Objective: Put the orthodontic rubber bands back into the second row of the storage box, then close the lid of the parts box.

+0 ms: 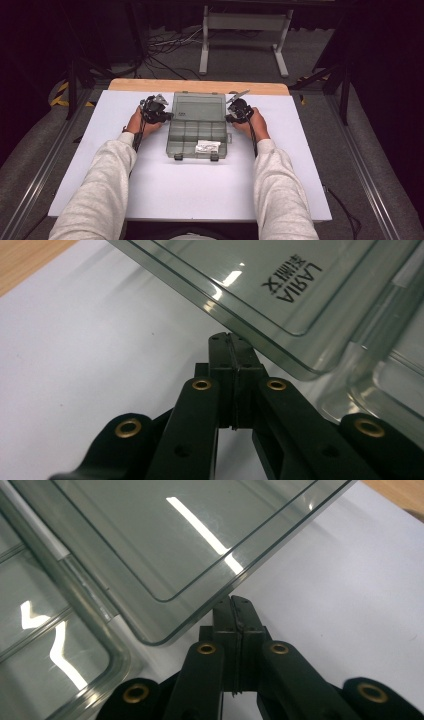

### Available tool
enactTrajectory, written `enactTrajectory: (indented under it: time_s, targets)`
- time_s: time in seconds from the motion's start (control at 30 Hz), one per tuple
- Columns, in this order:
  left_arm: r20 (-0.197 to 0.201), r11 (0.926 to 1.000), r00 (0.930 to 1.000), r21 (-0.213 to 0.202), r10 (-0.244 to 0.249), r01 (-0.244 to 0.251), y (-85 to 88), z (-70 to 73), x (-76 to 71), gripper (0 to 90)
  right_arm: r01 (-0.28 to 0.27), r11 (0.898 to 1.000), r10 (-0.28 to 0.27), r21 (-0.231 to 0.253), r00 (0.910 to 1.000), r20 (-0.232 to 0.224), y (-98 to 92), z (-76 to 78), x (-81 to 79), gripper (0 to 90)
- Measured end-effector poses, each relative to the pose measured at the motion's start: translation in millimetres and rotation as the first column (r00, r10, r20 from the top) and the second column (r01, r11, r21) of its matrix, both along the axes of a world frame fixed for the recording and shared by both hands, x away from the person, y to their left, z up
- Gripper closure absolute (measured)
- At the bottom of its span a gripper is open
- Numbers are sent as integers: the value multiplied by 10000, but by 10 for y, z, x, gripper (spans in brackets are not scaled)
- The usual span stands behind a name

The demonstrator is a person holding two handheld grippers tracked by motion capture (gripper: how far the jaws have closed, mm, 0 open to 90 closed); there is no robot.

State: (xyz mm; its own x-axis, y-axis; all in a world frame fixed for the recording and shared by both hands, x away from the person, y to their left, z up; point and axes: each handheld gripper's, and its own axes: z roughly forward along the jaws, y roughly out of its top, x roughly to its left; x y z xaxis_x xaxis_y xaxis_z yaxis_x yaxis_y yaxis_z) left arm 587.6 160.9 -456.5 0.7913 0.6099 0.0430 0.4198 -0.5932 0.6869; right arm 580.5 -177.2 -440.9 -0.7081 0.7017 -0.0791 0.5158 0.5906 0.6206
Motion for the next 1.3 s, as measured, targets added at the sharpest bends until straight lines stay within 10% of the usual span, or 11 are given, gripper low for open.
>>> enactTrajectory:
  time_s: [0.7, 1.3]
  targets:
    - [109, 9971, 9990, -621, 439, -432, -17, -47, 74, 898, 390, 9992, -395, 85, 9973, 622, 100, -41, 62, 900]
    - [234, 9914, 9940, -780, 1072, -1050, -63, -46, 177, 899, 1064, 9881, -1161, 1111, 9896, 854, 75, -108, 113, 900]
